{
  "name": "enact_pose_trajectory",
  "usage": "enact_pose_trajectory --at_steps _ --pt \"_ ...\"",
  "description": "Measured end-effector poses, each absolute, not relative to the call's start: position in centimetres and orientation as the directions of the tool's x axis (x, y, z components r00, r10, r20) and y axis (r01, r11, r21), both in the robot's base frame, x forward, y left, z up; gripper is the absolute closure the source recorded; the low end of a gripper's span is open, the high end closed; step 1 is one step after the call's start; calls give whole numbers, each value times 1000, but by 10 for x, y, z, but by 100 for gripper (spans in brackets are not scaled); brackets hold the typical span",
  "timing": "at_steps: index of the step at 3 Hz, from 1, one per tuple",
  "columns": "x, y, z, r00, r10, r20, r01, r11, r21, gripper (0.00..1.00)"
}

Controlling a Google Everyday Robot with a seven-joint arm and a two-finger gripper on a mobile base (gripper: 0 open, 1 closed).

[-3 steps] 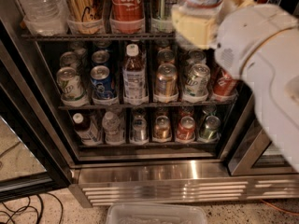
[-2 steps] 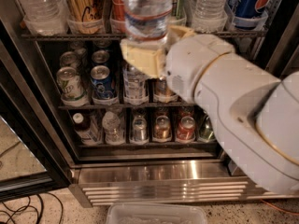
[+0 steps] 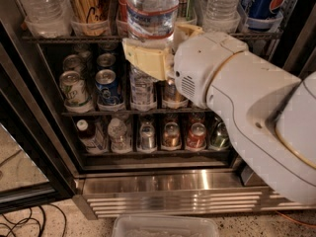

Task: Pick water bottle from top shelf of fridge

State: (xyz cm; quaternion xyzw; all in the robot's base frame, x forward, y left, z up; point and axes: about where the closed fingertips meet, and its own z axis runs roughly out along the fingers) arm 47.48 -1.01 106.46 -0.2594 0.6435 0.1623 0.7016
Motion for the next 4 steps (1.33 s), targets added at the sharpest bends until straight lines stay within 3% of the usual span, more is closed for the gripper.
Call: enact_pose_trajectory --at_steps 1,2,4 --pt "466 -20 1065 104 -106 -989 -582 800 -147 100" --pt "436 -52 1072 81 -184 -980 -611 767 -194 100" --pt "390 -161 1081 -101 -184 -978 -544 833 -100 100"
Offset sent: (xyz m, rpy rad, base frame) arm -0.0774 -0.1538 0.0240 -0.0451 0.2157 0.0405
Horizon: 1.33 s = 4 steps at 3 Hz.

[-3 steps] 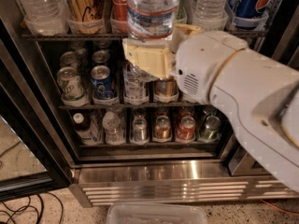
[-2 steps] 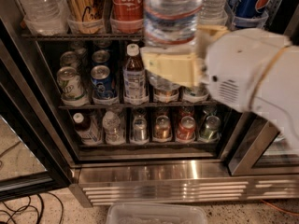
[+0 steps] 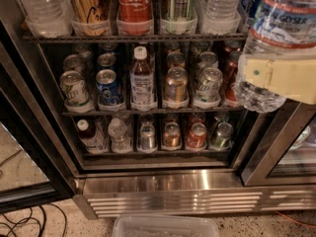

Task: Pick water bottle from top shelf of fridge

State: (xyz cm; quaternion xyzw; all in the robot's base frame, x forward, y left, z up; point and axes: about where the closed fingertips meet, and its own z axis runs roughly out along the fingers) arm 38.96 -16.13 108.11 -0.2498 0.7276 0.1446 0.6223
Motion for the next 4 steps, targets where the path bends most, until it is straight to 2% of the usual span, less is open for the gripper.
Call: enact_pose_trajectory --at_steps 2,4 --pt "391 -152 1080 -112 -202 -973 -558 823 -107 100" --pt "393 -138 1017 -291 -146 -946 -616 785 69 100"
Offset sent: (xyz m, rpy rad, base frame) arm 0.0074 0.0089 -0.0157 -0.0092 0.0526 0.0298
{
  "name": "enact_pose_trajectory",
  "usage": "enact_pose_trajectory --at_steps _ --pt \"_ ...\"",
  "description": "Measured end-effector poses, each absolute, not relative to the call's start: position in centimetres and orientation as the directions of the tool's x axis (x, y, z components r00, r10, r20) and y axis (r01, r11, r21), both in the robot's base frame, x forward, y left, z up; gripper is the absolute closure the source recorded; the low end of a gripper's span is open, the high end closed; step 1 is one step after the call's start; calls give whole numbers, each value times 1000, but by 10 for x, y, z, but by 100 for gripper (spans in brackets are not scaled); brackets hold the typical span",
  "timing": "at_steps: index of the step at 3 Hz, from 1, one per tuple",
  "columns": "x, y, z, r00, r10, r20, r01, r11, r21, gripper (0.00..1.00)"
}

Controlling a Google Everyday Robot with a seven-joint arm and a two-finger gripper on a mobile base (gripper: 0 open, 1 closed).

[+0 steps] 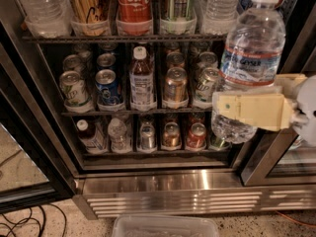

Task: Pick water bottle from top shelf of fridge

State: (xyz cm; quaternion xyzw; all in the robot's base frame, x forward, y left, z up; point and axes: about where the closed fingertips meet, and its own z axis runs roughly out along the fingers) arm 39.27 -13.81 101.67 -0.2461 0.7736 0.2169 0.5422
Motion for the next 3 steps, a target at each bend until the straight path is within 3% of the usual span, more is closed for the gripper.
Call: enact_pose_trajectory --at_steps 2,3 --pt "382 -122 973 -422 -142 -895 -669 715 202 100" --pt "382 -122 973 -422 -143 -895 -669 715 202 100"
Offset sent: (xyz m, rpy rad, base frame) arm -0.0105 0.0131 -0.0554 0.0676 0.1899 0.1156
